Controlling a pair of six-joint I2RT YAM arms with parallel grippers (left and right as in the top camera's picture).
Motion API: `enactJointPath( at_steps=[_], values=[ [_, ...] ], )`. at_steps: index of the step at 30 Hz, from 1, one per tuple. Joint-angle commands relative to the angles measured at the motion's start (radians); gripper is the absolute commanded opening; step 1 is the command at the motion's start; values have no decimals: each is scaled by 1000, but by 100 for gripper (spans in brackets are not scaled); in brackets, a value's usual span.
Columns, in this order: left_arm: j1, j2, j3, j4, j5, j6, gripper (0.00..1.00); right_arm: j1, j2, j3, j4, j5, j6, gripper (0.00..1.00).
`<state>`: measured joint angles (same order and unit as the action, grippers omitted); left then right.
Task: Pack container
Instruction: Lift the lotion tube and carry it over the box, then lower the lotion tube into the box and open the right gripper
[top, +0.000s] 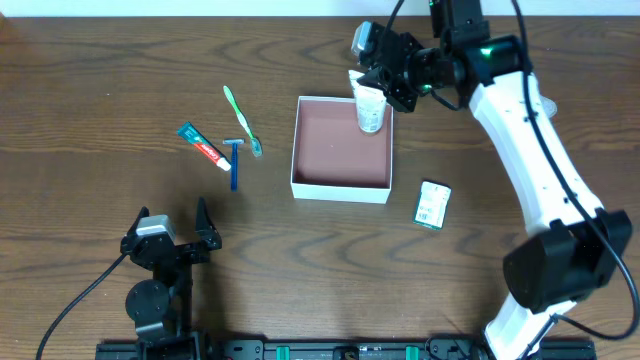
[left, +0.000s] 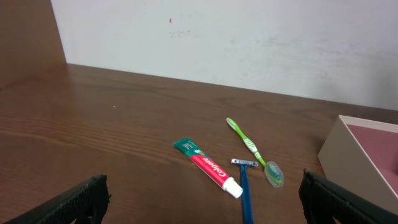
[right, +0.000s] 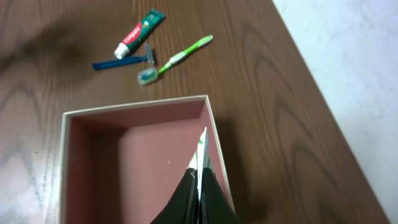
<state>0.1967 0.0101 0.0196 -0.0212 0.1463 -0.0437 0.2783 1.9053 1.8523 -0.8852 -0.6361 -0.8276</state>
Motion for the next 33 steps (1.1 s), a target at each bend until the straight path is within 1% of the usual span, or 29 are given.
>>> enactJointPath(
  at_steps=[1,10,22,33],
  values=[
    [6,-6,-16,-38,11,18,98,3,19,18,23,-49,-19,1],
    [6,-6,-16,-38,11,18,98,-5,84,18,51,-53,-19,1],
    [6,-6,-16,-38,11,18,98,-39,87,18,43,-53,-19,1],
    [6,-6,-16,-38,11,18,98,-40,98,17,37,-53,-18,1]
  ],
)
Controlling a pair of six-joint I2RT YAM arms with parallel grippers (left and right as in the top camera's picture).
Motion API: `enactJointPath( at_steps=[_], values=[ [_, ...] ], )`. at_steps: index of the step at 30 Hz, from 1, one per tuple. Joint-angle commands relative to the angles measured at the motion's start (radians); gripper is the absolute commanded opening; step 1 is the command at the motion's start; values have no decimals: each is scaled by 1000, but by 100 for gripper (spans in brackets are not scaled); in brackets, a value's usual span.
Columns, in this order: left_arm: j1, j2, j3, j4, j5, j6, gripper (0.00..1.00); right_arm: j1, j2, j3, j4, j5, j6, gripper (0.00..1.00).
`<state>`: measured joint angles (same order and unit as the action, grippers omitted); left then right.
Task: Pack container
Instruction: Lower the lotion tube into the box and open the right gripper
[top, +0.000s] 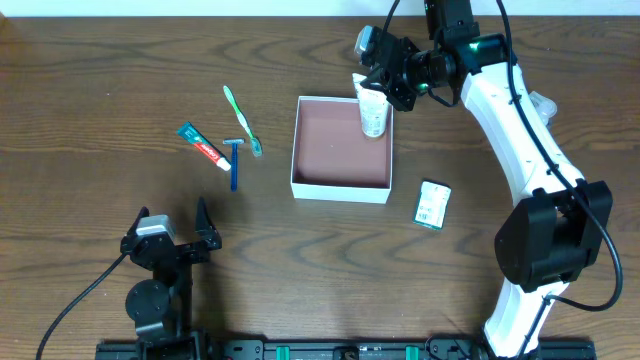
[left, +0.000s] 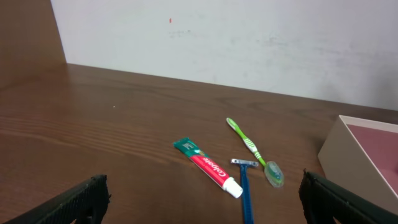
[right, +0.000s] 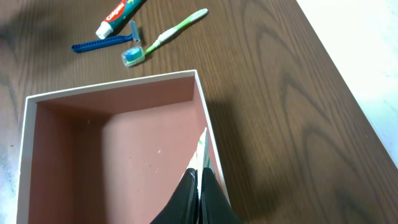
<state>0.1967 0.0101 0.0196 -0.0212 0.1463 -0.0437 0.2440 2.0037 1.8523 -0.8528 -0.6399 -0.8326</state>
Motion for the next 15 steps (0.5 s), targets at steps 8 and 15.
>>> enactJointPath(
  at_steps=[8,15],
  values=[
    [6,-6,-16,-38,11,18,98,-8,14,16,-1,-45,10,1],
    [6,-6,-16,-38,11,18,98,-7,46,16,3,-46,10,1]
  ],
)
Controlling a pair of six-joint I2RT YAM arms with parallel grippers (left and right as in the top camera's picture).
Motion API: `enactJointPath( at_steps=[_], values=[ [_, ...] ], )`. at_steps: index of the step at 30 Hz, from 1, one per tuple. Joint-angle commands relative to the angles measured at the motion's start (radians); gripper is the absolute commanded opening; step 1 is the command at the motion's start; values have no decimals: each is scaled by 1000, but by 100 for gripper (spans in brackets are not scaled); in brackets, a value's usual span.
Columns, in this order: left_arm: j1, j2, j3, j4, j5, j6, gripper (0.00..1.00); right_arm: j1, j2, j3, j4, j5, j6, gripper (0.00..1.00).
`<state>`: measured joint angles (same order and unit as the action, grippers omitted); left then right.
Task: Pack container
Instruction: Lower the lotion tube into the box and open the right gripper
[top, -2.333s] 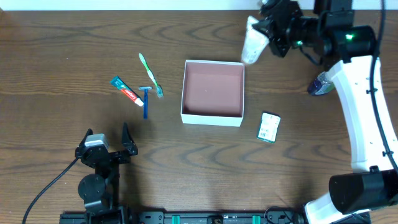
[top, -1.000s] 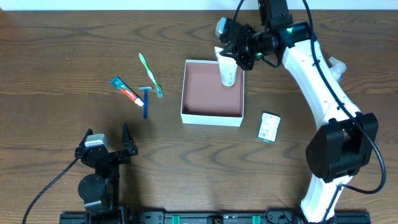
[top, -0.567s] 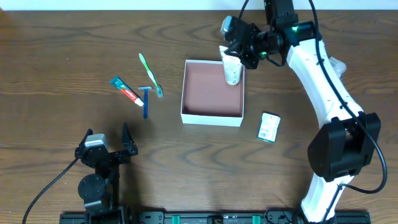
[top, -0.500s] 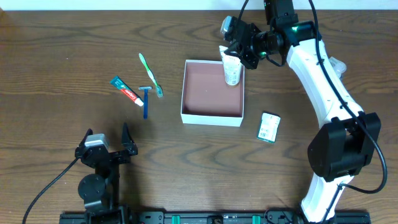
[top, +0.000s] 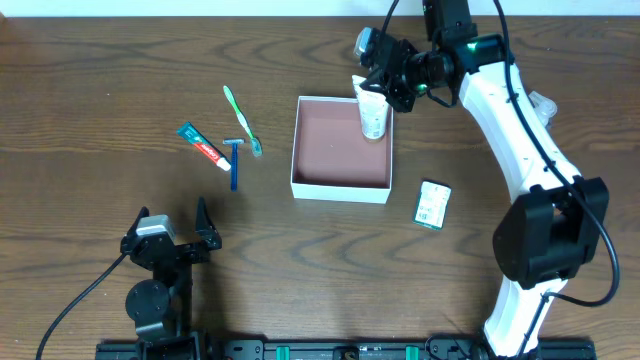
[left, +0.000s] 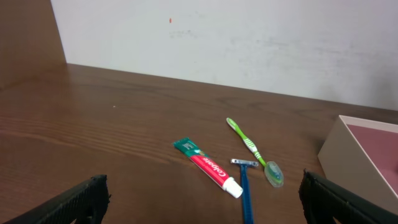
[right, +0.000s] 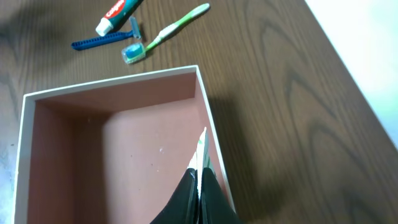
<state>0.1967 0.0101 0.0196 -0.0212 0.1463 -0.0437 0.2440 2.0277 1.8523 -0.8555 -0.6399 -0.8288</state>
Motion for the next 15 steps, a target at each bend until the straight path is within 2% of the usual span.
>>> enactJointPath(
  at_steps=[1,9,10,11,12,13,15],
  values=[
    [6,-6,-16,-38,11,18,98,-7,29,16,6,-46,6,1],
    [6,-6,-16,-38,11,18,98,-8,38,16,17,-45,6,3],
    [6,-6,-16,-38,11,18,98,-8,38,16,19,-45,6,8],
    [6,-6,-16,-38,11,18,98,-8,38,16,22,-45,10,20],
    [6,-6,-16,-38,11,18,98,-8,38,17,27,-45,20,54],
    [6,-6,-16,-38,11,18,98,-8,38,17,31,-45,26,61],
    [6,-6,-16,-38,11,18,98,-8,38,17,36,-46,31,70]
  ],
)
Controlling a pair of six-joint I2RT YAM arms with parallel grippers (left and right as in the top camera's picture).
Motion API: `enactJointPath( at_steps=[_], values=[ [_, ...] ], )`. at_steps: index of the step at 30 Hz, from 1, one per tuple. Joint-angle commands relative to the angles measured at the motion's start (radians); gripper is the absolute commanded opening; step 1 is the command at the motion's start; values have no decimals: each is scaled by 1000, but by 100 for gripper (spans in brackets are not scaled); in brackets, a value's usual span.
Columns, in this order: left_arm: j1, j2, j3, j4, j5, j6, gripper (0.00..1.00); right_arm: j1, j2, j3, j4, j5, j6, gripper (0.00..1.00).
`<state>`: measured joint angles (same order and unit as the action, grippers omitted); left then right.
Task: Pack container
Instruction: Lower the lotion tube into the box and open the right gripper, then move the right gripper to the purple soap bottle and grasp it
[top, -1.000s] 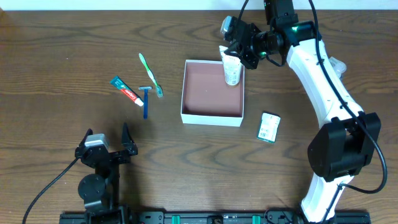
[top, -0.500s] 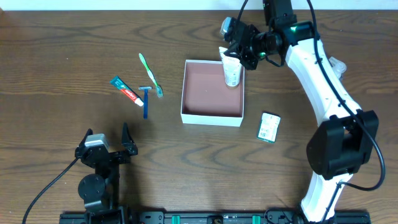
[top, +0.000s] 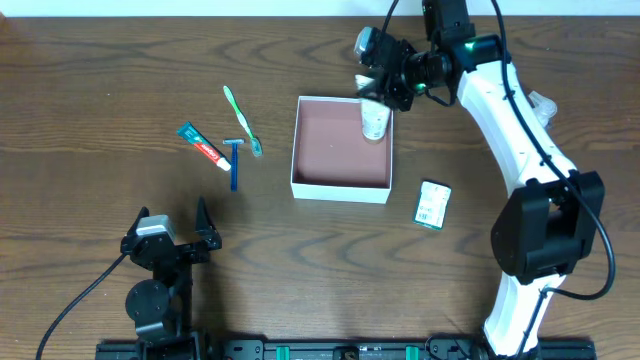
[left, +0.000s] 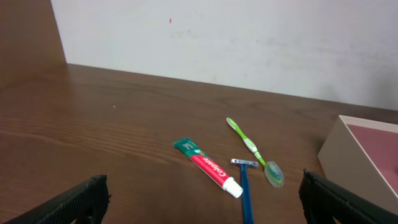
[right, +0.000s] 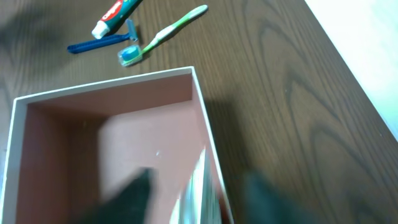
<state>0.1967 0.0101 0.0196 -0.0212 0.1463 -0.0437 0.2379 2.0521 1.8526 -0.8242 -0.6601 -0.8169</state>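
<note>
The white box with a pink inside (top: 340, 188) sits mid-table, seen also in the right wrist view (right: 93, 143) and at the right edge of the left wrist view (left: 367, 140). A white tube with green print (top: 374, 122) stands in its far right corner. My right gripper (top: 383, 88) hovers over it, its blurred fingers spread either side of the tube (right: 200, 180), not clamping it. To the left of the box lie a toothpaste (top: 203, 147), a green toothbrush (top: 241, 118) and a blue razor (top: 235, 160). My left gripper (top: 178, 238) rests open near the front edge.
A small green-and-white packet (top: 432, 205) lies on the table right of the box. The right arm reaches in from the front right across the table's right side. A white wall stands behind the far table edge.
My right gripper's fingers, which were pinched on the tube's top edge, now stand apart either side of it, and the tube rests in the box corner. The left arm has not moved.
My right gripper held the tube by its top over the box's far right corner. At the two later moments it held it lower inside that corner. Now the fingers have opened and the tube stands in the box. The left gripper stayed still throughout.
</note>
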Motion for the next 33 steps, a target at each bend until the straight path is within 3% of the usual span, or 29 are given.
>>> enactJointPath(
  at_steps=[1,9,18,21,26,29,33],
  values=[
    [6,-6,-16,-38,11,18,98,-2,13,18,5,-26,20,72],
    [6,-6,-16,-38,11,18,98,-3,6,82,-25,-64,53,72],
    [6,-6,-16,-38,11,18,98,-18,-26,346,-195,-114,56,78],
    [6,-6,-16,-38,11,18,98,-42,-36,417,-228,-52,212,82],
    [6,-6,-16,-38,11,17,98,-144,-39,500,-338,223,724,91],
    [6,-6,-16,-38,11,18,98,-238,-39,504,-419,234,800,99],
    [6,-6,-16,-38,11,18,98,-346,-39,501,-516,267,800,99]
  ],
)
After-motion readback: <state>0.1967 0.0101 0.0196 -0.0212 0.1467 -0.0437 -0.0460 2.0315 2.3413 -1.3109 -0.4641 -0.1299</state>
